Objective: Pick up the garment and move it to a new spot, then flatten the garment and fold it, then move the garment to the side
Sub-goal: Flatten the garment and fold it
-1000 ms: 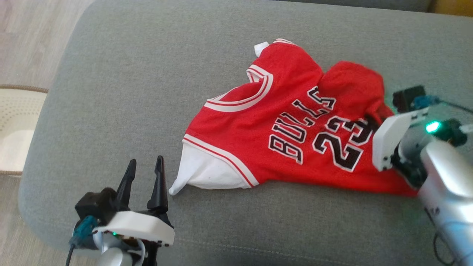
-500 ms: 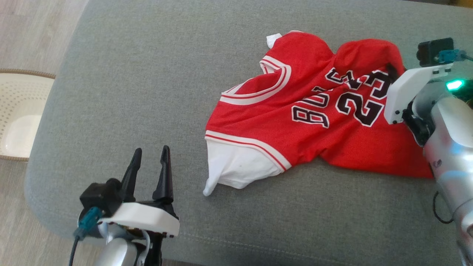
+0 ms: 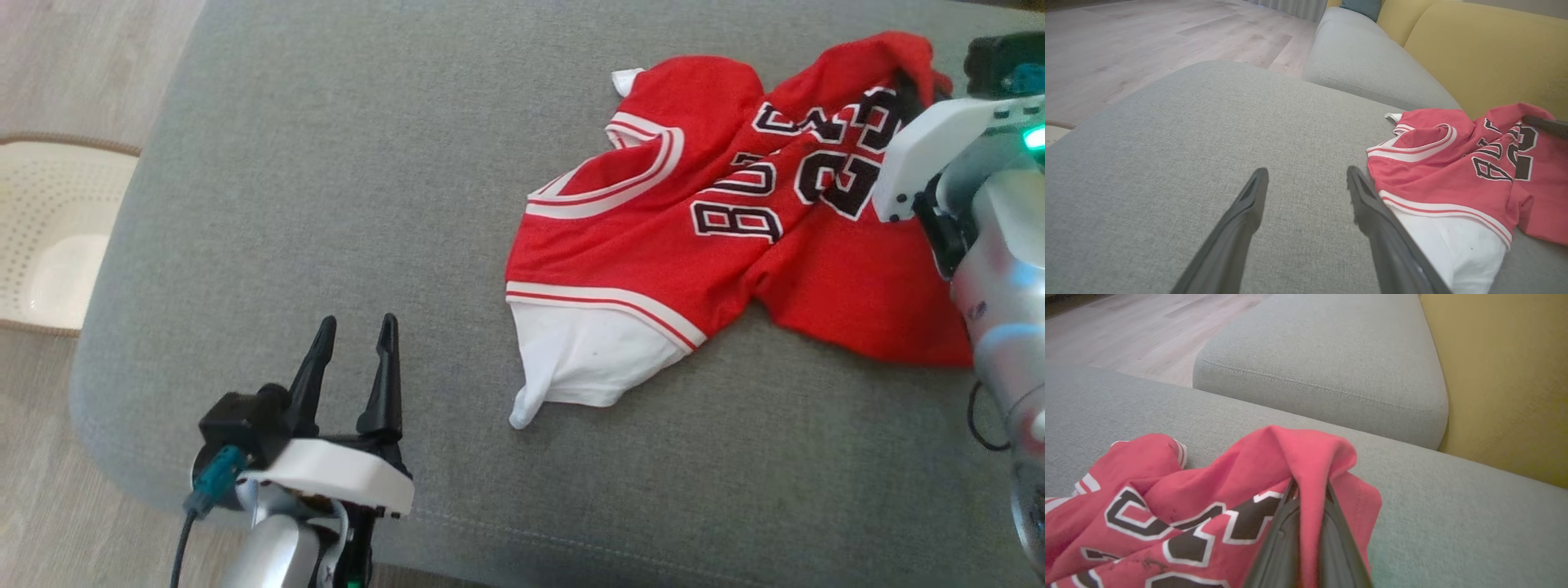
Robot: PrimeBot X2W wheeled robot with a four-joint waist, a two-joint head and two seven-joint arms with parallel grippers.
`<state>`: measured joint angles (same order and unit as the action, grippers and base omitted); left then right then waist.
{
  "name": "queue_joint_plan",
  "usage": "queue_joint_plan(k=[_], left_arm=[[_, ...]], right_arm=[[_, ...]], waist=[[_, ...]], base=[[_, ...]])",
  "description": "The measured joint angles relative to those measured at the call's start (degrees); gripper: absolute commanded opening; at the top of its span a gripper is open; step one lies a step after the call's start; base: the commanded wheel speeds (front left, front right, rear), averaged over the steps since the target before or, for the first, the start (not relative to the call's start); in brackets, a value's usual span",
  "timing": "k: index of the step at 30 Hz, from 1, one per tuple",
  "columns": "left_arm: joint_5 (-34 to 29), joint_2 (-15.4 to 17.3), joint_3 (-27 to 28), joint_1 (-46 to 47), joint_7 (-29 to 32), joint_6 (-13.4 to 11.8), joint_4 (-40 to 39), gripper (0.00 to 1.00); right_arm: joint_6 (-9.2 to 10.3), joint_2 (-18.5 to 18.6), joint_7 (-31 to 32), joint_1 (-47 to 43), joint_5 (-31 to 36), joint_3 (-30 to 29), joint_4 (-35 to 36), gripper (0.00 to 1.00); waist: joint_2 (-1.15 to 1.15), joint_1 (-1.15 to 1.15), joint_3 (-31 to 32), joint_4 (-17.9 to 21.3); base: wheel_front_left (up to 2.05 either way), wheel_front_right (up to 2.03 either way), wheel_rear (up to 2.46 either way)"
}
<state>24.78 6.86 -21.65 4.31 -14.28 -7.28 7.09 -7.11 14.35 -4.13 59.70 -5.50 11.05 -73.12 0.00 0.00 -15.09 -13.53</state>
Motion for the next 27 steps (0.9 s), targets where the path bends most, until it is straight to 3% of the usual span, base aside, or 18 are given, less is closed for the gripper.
queue_joint_plan(k=[10, 11, 12, 13, 14, 27], left_arm=[[-0.5, -1.0, -0.3, 0.8, 0.0, 0.7, 1.0, 1.0], [-0.5, -1.1, -0.3, 0.8, 0.0, 0.7, 1.0, 1.0], [-0.5, -1.3, -0.3, 0.8, 0.0, 0.7, 1.0, 1.0], [-0.5, -1.4, -0.3, 0.8, 0.0, 0.8, 1.1, 1.0], [-0.8, -1.5, -0.2, 0.8, 0.0, 0.8, 1.1, 1.0], [-1.6, -1.7, 1.7, 0.8, 0.0, 1.3, 0.8, 1.0]], right_arm=[[0.0, -1.1, -1.9, 2.8, 8.2, -5.2, -1.1, 0.0], [0.0, -1.3, -1.9, 3.1, 8.9, -5.7, -1.1, 0.06], [0.0, -1.5, -1.9, 3.2, 9.7, -6.1, -1.1, 0.32], [0.0, -1.9, -1.9, 3.2, 10.3, -6.6, -1.1, 0.73], [0.0, -2.3, -1.9, 3.2, 10.9, -7.1, -1.2, 1.0], [0.0, -7.7, -8.1, 3.2, 10.9, -7.4, -1.4, 1.0]], waist=[[0.0, 0.0, -1.2, -2.6], [0.0, 0.0, -1.3, -2.7], [0.0, 0.0, -1.5, -2.8], [0.0, 0.0, -1.6, -2.8], [0.0, 0.0, -1.7, -2.8], [0.0, 0.0, -1.6, 1.9]], base=[[0.0, 0.0, 0.0], [0.0, 0.0, 0.0], [0.0, 0.0, 0.0], [0.0, 0.0, 0.0], [0.0, 0.0, 0.0], [0.0, 0.0, 0.0]])
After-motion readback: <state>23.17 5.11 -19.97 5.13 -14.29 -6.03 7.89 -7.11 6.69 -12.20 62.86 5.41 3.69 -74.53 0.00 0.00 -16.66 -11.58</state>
